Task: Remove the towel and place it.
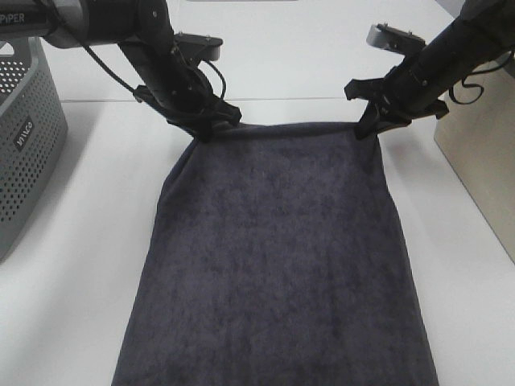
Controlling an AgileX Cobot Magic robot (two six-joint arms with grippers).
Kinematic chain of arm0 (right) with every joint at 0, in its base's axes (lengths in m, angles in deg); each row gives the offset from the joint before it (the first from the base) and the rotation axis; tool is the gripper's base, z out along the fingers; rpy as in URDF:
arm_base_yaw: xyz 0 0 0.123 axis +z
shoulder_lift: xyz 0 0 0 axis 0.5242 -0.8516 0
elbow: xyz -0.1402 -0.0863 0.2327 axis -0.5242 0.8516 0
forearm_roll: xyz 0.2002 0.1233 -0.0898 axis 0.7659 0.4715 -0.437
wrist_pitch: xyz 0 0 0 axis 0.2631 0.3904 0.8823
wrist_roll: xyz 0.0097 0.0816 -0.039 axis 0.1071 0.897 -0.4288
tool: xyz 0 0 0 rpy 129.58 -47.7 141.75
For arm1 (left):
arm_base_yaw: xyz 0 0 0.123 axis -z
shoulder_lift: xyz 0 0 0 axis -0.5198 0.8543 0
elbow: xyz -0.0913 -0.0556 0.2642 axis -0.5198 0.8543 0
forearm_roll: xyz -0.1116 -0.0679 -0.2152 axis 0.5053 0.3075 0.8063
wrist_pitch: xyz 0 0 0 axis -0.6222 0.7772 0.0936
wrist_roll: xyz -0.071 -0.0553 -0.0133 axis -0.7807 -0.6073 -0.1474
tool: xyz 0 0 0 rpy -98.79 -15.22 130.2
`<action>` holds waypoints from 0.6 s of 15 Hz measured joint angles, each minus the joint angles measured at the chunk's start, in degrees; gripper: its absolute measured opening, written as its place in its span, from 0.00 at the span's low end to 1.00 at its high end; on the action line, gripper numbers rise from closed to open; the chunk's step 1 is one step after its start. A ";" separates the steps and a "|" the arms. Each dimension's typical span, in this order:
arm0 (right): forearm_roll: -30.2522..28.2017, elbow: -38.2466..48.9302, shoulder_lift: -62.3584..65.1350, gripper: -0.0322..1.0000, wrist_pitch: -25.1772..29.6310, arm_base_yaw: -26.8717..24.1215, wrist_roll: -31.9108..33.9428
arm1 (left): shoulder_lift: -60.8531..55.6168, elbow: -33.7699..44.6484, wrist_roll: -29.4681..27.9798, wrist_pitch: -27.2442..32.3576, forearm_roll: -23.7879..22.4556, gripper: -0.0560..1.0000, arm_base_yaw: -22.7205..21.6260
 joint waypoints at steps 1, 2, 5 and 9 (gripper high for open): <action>0.06 -2.29 0.00 0.05 -0.92 0.00 -0.97 | 0.00 -2.18 -1.38 -0.06 -1.78 0.06 0.00; 0.52 -4.01 0.00 0.05 -2.18 0.00 -2.06 | 0.00 -3.84 -2.69 -0.63 -3.44 0.06 0.00; 4.47 -6.76 0.00 0.05 -7.05 0.00 -7.73 | 0.00 -6.93 -5.39 -3.95 -7.96 0.06 0.00; 13.58 -7.16 -0.29 0.05 -13.06 0.29 -18.45 | 0.00 -7.22 -7.96 -9.34 -12.83 0.06 0.00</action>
